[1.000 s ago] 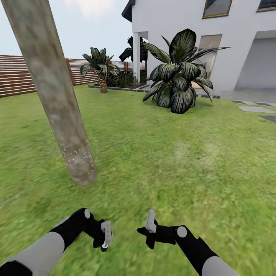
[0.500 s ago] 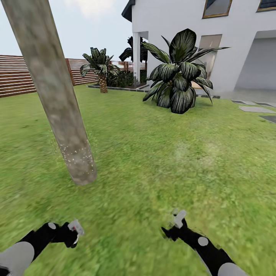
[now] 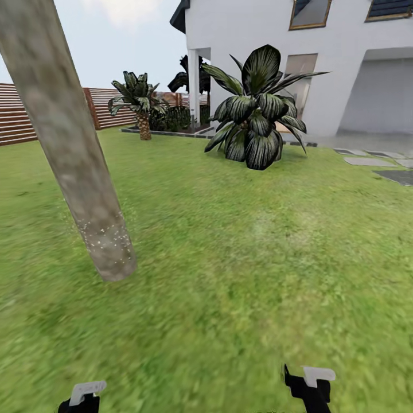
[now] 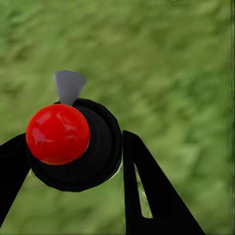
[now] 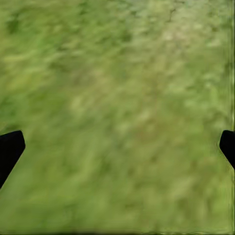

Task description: In the garden, pick up the pesticide atomizer on the floor and spray pesticide onto both trees until each tree trunk is fully covered.

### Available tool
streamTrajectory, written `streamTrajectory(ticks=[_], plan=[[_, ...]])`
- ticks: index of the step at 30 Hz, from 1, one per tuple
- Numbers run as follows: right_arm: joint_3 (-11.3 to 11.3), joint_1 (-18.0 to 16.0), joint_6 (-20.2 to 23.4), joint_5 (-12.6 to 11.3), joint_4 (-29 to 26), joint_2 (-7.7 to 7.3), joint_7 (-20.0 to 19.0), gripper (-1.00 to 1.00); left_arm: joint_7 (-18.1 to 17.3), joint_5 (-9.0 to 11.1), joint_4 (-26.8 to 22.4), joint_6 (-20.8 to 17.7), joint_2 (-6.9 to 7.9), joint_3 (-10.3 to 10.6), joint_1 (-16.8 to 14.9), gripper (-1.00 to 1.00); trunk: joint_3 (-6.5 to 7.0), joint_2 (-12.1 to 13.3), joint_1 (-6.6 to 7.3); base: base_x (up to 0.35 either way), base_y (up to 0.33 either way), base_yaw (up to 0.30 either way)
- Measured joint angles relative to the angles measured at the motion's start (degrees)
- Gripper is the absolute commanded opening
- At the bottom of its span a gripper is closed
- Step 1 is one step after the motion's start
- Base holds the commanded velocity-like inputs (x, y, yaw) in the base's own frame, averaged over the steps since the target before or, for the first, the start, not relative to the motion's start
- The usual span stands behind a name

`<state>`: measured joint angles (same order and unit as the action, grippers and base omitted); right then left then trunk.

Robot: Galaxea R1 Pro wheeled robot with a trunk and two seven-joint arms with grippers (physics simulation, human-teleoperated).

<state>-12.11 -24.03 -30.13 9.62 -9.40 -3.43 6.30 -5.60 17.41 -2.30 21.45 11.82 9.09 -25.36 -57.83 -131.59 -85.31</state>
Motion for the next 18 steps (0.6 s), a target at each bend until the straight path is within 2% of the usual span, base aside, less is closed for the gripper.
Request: streamTrajectory(ticks=[5,7,10,18], plan=[[0.0,0.4,0.0,0.0,0.0,0.06,0.0,1.0,-0.1,-0.4,-0.2,0.1,0.02,0.0,1.2,-1.0,0.16,0.0,0.0,0.0,0.0,-0.288],[0.0,0.4,0.0,0.0,0.0,0.07,0.0,1.0,-0.1,-0.5,-0.2,1.4,-0.04,0.0,1.5,-1.0,0.22,0.0,0.0,-0.05,-0.018,-0.289],[0.0,0.4,0.0,0.0,0.0,0.07,0.0,1.0,-0.1,-0.6,-0.1,3.0,-0.07,0.0,1.6,-1.0,0.27,0.0,-0.02,-0.199,-0.143,-0.294],[0.0,0.4,0.0,-0.1,0.0,0.07,0.0,1.0,-0.1,-0.6,-0.1,3.4,-0.06,0.0,1.7,-1.0,0.28,0.0,-0.03,-0.263,-0.191,-0.299]])
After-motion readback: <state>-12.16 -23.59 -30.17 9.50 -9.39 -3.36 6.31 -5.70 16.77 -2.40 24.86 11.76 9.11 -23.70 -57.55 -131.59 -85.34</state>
